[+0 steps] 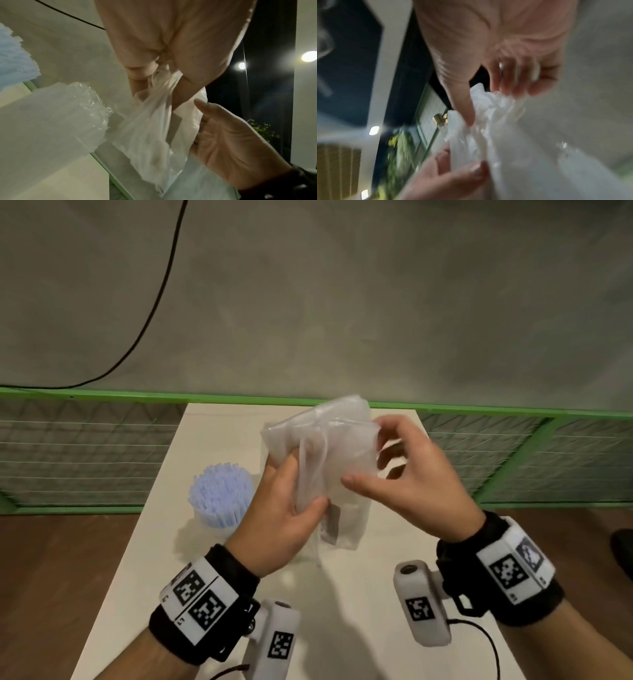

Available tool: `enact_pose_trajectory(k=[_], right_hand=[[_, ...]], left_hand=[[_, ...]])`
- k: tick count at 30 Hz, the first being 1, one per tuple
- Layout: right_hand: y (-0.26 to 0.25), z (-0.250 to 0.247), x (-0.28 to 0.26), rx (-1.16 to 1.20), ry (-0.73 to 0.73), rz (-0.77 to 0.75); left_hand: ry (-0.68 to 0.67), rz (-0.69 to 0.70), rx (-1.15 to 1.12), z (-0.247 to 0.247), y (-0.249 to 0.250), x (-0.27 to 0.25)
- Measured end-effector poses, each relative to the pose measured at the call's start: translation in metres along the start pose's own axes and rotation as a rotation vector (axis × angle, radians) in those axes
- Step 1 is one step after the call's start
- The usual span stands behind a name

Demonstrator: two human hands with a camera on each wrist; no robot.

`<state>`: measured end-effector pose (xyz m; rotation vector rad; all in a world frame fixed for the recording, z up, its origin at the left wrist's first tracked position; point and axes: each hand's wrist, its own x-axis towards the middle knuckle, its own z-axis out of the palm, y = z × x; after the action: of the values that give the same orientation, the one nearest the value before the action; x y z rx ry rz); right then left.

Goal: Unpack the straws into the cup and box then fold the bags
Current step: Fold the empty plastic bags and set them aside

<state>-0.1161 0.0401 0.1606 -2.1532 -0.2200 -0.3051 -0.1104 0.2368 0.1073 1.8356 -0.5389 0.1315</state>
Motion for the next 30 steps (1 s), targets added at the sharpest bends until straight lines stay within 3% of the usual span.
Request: enact_pose_trajectory(k=[2,8,13,15,19,24,27,30], right_hand=[[0.003,0.004,0.001,0.087,-0.128,0.114],[0.014,0.015,-0.002,0.478,-0.14,0.146],[0.019,0.009,-0.003,0.637,-0.101,0.129],[0.02,0.007,-0.002,0.704,-0.086,0.156],[0.011,0.013,-0.003,0.667,-0.189,0.101],[0.009,0.016,-0.002,0.623,-0.332,0.081],[0.013,0.019,-0.001,0.638,-0.283,0.095],[0.017,0.025,-0.001,0.802,-0.24,0.125]], left_hand=[[0.01,-0.021,0.008,0.002,0.0,-0.001],[0.086,-0.171,0.005,0.0,-0.004,-0.007],[0.161,-0.254,-0.142,-0.005,-0.01,-0.015],[0.118,-0.282,-0.211,-0.012,-0.013,-0.015],[-0.071,-0.247,-0.225,-0.011,-0.002,-0.01],[-0.043,-0.27,-0.31,-0.01,0.0,0.001],[-0.047,-0.282,-0.36,-0.016,-0.004,0.003],[-0.013,-0.274,-0.464,-0.016,-0.005,0.004]])
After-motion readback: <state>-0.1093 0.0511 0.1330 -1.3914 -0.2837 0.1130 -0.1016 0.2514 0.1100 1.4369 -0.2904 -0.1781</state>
